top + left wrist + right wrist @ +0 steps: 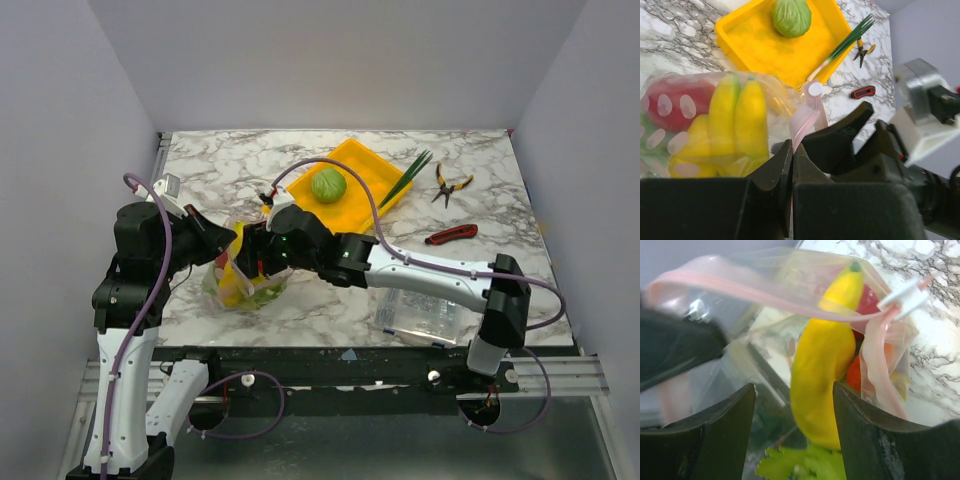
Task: Place the food in the zip-top bag and seal the zipper
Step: Place the fake fruit in the zipper food storage bag, then adjust the zipper food storage bag at the center of the board.
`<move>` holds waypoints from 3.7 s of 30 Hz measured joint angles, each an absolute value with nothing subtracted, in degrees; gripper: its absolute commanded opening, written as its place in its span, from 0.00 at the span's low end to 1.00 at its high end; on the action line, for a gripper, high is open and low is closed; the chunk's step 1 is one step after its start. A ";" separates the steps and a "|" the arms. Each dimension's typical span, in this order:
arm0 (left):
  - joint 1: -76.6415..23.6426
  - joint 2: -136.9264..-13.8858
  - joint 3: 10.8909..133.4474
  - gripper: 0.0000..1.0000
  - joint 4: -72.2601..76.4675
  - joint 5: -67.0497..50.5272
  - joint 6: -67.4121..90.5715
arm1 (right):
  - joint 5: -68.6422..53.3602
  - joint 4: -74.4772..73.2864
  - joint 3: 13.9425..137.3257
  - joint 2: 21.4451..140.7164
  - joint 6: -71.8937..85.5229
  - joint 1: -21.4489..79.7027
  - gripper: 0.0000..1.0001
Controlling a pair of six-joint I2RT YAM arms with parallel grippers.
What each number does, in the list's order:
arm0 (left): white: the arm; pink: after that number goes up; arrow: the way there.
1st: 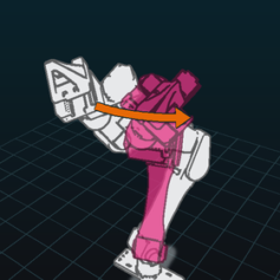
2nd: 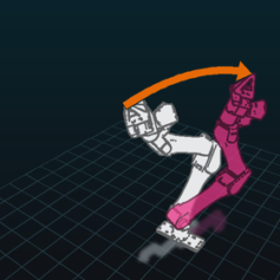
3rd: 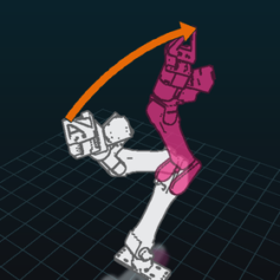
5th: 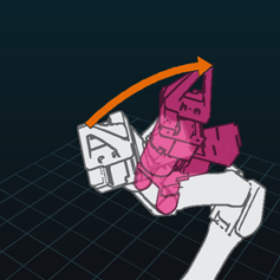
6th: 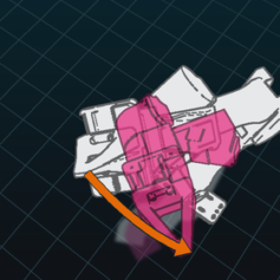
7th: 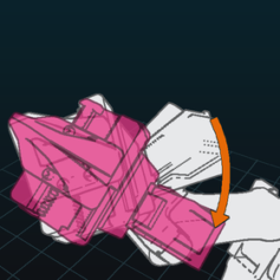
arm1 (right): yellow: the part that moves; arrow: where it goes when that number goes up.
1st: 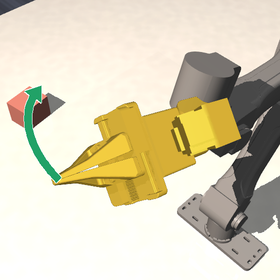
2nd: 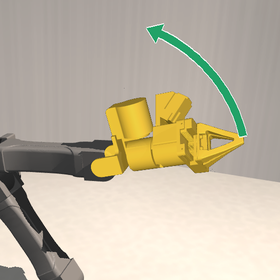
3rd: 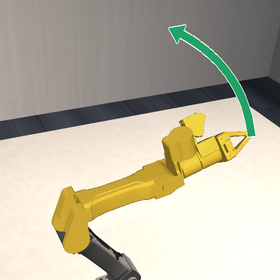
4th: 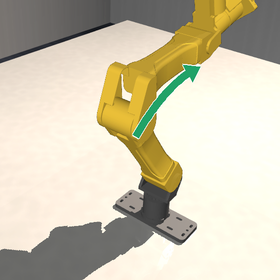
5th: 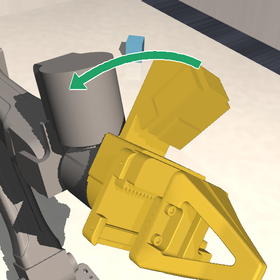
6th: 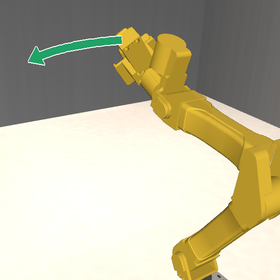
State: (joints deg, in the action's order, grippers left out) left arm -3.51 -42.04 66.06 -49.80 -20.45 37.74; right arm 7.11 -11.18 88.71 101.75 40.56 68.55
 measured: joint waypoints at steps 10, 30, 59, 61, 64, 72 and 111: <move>-3.51 -42.04 66.06 0.00 -49.82 -20.67 36.86 | 6.85 -18.46 88.55 86.43 21.41 68.18 0.75; -3.51 -42.19 66.96 0.00 -52.49 -25.98 31.66 | 17.32 -20.32 88.25 96.75 31.70 68.07 0.00; -8.60 -49.01 62.57 0.72 -39.81 -49.10 26.09 | 41.82 -34.96 93.34 92.36 79.22 70.94 0.00; -10.24 -47.70 62.59 0.83 -39.09 -47.75 24.47 | 42.72 -35.53 95.07 92.82 79.33 70.96 0.00; -14.02 -45.41 62.65 0.89 -38.87 -44.91 22.20 | 43.75 -35.77 96.68 93.47 79.61 70.94 0.00; -21.08 -39.83 59.20 0.99 -36.47 -35.97 16.38 | 44.84 -36.16 97.45 95.09 81.76 70.94 0.00; -28.97 -44.14 61.43 0.00 -39.59 -35.22 8.99 | -38.57 -2.17 69.12 73.30 -1.58 35.05 0.91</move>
